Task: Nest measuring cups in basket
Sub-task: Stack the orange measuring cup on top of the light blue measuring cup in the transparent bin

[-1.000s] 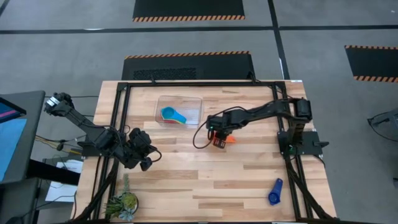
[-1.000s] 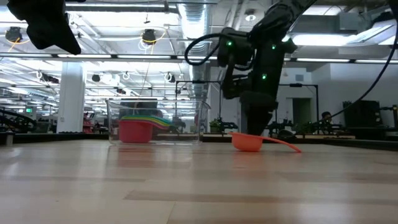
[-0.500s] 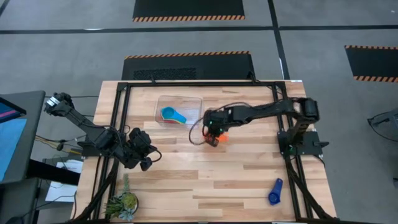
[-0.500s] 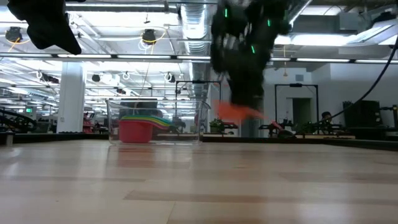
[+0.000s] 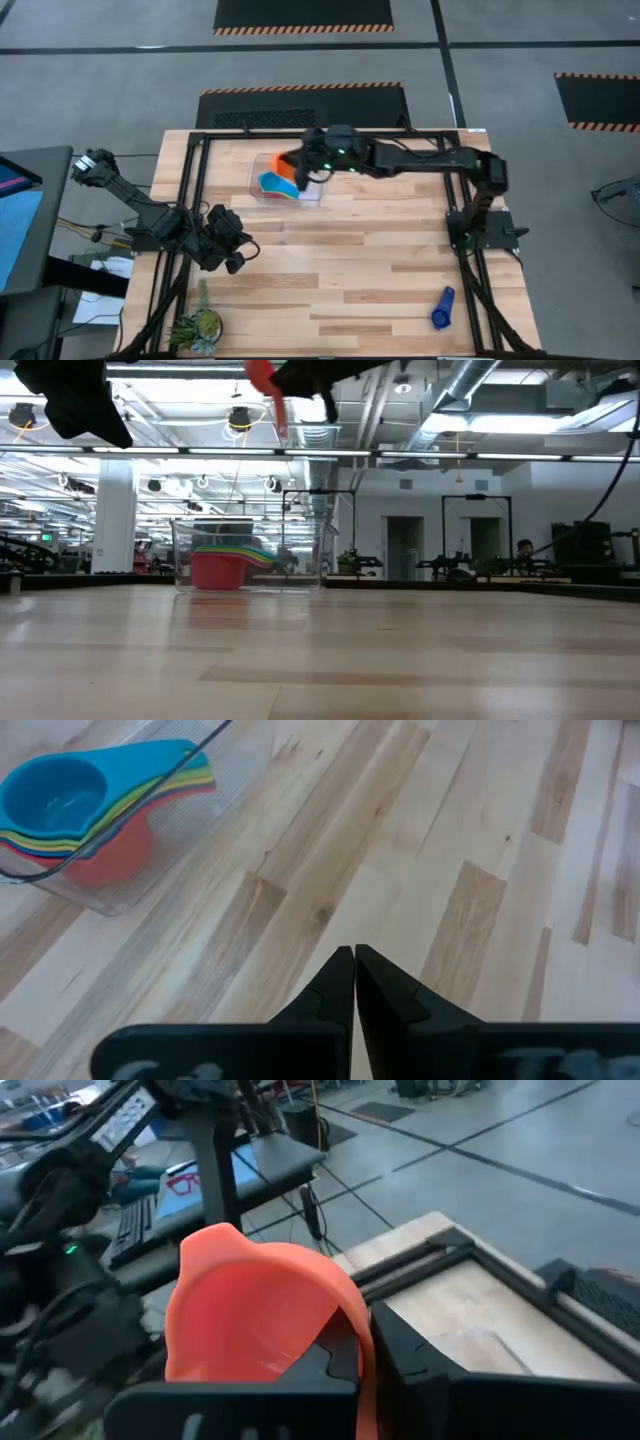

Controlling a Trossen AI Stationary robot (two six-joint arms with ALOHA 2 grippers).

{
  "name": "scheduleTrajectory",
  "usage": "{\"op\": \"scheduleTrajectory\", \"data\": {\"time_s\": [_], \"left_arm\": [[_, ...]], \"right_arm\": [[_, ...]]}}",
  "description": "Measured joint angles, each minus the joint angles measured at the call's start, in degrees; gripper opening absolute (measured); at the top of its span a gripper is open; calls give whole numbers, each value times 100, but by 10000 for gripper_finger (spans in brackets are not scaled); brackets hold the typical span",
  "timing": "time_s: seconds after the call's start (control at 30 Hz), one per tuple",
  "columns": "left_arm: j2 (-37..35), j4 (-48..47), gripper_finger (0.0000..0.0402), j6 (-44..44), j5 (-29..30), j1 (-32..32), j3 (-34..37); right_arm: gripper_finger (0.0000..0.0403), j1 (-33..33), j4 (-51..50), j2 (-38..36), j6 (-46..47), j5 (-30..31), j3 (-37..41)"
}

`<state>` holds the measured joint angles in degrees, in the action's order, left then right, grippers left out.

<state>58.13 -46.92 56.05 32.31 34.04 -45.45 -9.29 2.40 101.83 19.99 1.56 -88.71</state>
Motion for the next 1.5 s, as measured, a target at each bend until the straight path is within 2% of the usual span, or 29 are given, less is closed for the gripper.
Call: {"op": "scheduleTrajectory", "data": {"time_s": [0.2, 0.43, 0.67, 0.93, 1.5], "left_arm": [[2, -9, 0, -76, 0, 0, 0], [2, -8, 0, -72, -40, 0, 0], [2, -11, 0, -138, -41, 0, 0], [2, -8, 0, -140, -46, 0, 0], [2, -11, 0, -154, -46, 0, 0]], "right_arm": [[14, -213, -523, 1101, -47, -205, -1291], [13, -360, -2515, 2344, 227, -245, -2940], [13, -395, -3245, 3159, 326, -300, -4024], [13, -439, -3855, 3703, 552, -492, -4264], [16, -567, -4199, 3721, 353, -453, -4271]]}}
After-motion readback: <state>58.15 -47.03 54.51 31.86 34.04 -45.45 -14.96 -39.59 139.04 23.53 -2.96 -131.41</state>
